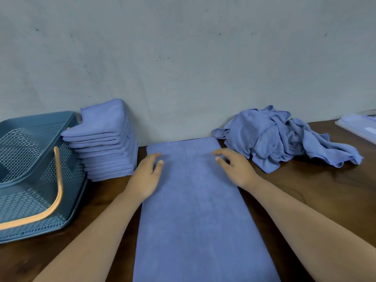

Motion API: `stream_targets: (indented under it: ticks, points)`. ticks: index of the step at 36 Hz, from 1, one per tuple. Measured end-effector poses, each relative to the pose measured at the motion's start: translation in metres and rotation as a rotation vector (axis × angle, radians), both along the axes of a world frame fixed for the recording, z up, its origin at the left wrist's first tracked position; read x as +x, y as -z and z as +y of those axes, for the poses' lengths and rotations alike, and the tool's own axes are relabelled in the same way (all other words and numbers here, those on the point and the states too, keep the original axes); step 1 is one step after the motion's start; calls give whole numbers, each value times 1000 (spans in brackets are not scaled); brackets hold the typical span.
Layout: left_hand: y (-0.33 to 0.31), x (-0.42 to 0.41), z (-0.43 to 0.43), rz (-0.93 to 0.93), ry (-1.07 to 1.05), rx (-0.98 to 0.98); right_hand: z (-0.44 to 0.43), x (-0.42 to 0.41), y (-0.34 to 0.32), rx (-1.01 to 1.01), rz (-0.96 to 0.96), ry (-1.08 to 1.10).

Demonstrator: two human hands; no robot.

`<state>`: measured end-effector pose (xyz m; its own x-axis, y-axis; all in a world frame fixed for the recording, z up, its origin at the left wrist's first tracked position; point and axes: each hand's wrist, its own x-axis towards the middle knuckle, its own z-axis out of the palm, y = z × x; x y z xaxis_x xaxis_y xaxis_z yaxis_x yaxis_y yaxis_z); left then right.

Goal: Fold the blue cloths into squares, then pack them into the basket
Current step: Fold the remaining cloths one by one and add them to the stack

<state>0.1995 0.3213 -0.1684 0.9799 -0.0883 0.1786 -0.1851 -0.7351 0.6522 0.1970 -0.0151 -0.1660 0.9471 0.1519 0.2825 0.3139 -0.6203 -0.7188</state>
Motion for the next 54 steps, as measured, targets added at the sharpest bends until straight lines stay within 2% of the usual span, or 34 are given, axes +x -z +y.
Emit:
stream_targets:
  ticks: [5, 11, 20, 27, 33, 36, 40, 43, 49, 54]
  points:
    - [-1, -82, 12, -137, 101, 49, -16, -75, 1, -66, -76, -60]
    - [-12, -181, 28, -157, 205, -2, -21, -161, -3, -111, -111, -134]
    - [-16, -288, 45, -99, 404, 87, -29, -272, 0, -169, -160, -290]
    - [-19, -360, 54, -7, 524, 60, -45, -335, -1, -165, -82, -430]
    - [-20, -376, 59, 39, 580, 131, -57, -362, -16, -320, -72, -572]
    - [-20, -379, 57, 16, 599, 205, -59, -371, -21, -521, -69, -633]
    - [-18, -386, 52, -97, 678, 353, -63, -376, -16, -809, -207, -680]
    - [-18, -387, 51, -157, 734, 452, -68, -374, -7, -907, -325, -677]
    - [-12, -385, 50, -240, 785, 588, -74, -374, 6, -863, -456, -624]
    - [-8, -385, 56, -293, 746, 412, -72, -374, 11, -631, -475, -575]
